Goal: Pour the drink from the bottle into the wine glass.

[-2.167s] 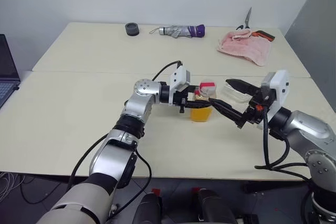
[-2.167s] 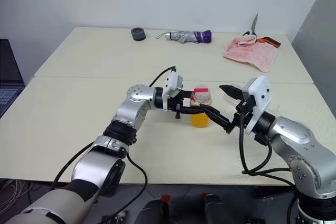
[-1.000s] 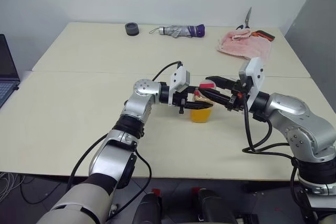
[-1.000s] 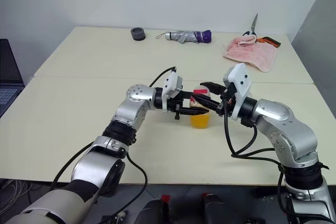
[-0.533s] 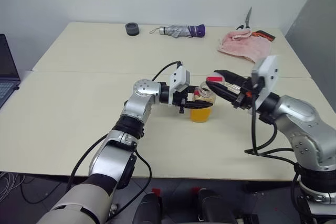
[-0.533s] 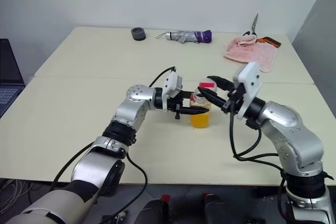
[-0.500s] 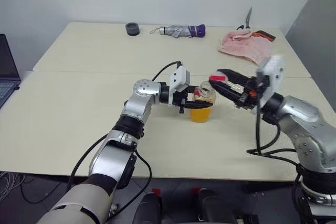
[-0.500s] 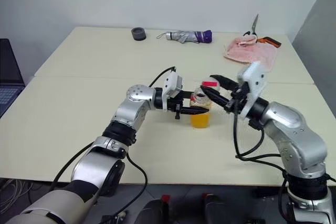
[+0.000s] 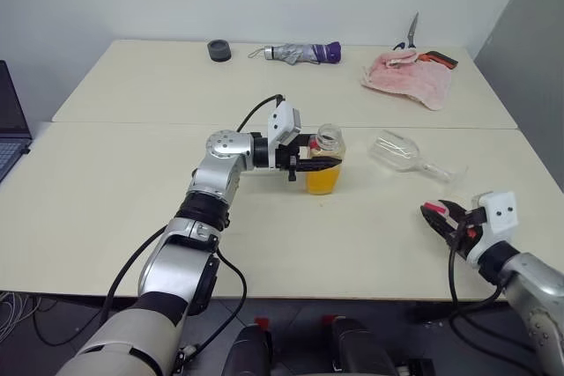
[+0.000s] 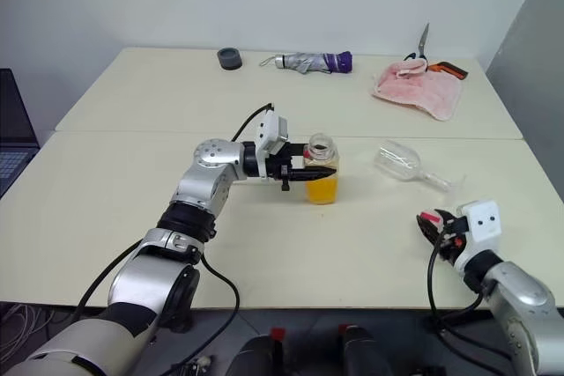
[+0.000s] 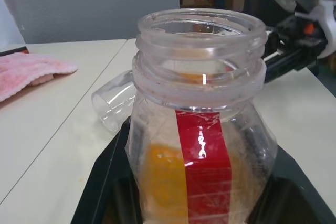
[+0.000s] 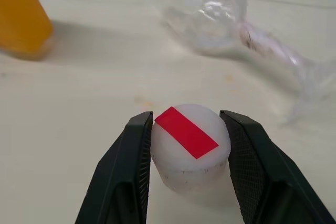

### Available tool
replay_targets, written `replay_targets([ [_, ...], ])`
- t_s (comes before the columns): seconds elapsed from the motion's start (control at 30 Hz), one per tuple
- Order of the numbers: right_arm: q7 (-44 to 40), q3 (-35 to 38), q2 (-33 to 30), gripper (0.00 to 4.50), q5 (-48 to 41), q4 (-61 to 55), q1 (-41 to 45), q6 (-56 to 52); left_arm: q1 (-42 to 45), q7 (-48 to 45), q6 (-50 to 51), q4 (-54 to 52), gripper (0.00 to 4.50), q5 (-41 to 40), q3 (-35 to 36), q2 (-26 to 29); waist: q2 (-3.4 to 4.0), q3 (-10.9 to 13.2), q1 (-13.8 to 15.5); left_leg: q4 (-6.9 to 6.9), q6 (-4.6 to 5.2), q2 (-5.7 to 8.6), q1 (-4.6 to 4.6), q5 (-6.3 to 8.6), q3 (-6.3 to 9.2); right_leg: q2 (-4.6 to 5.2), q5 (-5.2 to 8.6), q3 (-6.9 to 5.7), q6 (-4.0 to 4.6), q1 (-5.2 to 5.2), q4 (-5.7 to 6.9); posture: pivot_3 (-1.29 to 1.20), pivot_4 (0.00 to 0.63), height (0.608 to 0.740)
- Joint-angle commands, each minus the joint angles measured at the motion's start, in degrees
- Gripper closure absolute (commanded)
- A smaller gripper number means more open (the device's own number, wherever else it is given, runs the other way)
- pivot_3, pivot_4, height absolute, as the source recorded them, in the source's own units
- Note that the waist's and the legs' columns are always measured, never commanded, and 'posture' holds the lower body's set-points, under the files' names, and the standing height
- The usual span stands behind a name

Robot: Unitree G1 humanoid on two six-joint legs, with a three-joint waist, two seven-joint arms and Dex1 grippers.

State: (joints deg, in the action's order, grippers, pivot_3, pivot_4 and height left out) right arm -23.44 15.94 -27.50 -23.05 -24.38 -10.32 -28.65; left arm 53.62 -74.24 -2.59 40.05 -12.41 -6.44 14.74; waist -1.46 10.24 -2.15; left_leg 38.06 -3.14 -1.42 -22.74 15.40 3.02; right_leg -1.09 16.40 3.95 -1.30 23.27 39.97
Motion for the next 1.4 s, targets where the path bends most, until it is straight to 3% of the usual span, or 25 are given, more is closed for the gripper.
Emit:
replay_targets([
  [0.03,1.4,0.2,1.7,2.78,3.0,4.1,0.6,5.5,0.8,0.6,0.0,-2.1,2.68,-1.1,1.7,0.8,0.0,0.0,0.0,0.0,0.0,0.0,0.01,0.0,-0.01,-0.01,0.0,0.01,0.0,0.0,0.0,0.0,0.15,0.74],
  [0.3,-1.5,2.3,1.7,0.02,1.1,5.1,1.4,8.1,0.1,3.5,1.7,-2.8,2.68,-2.1,4.1,3.0,0.01,0.0,0.1,-0.01,0.0,0.0,-0.02,0.0,0.01,-0.01,-0.04,0.0,0.07,0.0,-0.01,0.0,0.15,0.74],
  [0.47,-5.1,-0.2,-4.0,0.0,-2.4,-7.7,2.7,2.2,-0.4,11.2,3.0,-1.7,2.68,-2.6,9.2,6.6,0.03,0.0,-0.3,-0.02,0.0,-0.04,0.0,0.0,0.01,-0.02,-0.03,0.01,0.06,0.0,0.0,0.0,0.15,0.74],
  [0.6,-7.5,-8.0,-6.8,0.0,-8.2,-13.3,12.8,-6.3,-1.9,17.8,4.0,-0.8,2.68,-1.9,12.8,10.3,0.02,0.0,-0.8,-0.01,0.0,-0.15,0.03,0.0,0.06,-0.13,-0.03,-0.02,0.06,0.0,0.01,0.0,0.15,0.74],
  [0.73,-8.2,-17.8,-4.3,0.0,-5.9,-7.6,26.7,-9.4,-4.3,23.6,5.3,-1.5,2.68,-1.8,15.8,13.3,0.01,0.0,-0.9,0.0,-0.01,-0.15,0.04,0.0,0.09,-0.13,-0.04,-0.05,0.08,-0.02,0.02,0.0,0.15,0.74],
  [0.97,-9.7,-28.5,3.4,0.0,-2.8,3.3,41.5,-11.3,-6.4,35.6,5.8,0.0,2.68,-0.1,19.0,17.1,-0.04,0.0,-0.2,0.03,-0.01,-0.11,-0.13,0.0,0.22,0.14,-0.05,-0.24,0.1,0.07,-0.01,0.0,0.15,0.74],
  [1.4,-10.1,-32.6,10.4,0.0,3.7,12.9,48.8,-9.1,-6.5,46.3,6.7,5.0,2.68,1.4,20.0,17.7,-0.06,0.0,0.3,0.05,-0.02,-0.1,-0.1,-0.01,0.25,0.26,-0.06,-0.33,0.11,0.08,0.06,0.0,0.15,0.74],
])
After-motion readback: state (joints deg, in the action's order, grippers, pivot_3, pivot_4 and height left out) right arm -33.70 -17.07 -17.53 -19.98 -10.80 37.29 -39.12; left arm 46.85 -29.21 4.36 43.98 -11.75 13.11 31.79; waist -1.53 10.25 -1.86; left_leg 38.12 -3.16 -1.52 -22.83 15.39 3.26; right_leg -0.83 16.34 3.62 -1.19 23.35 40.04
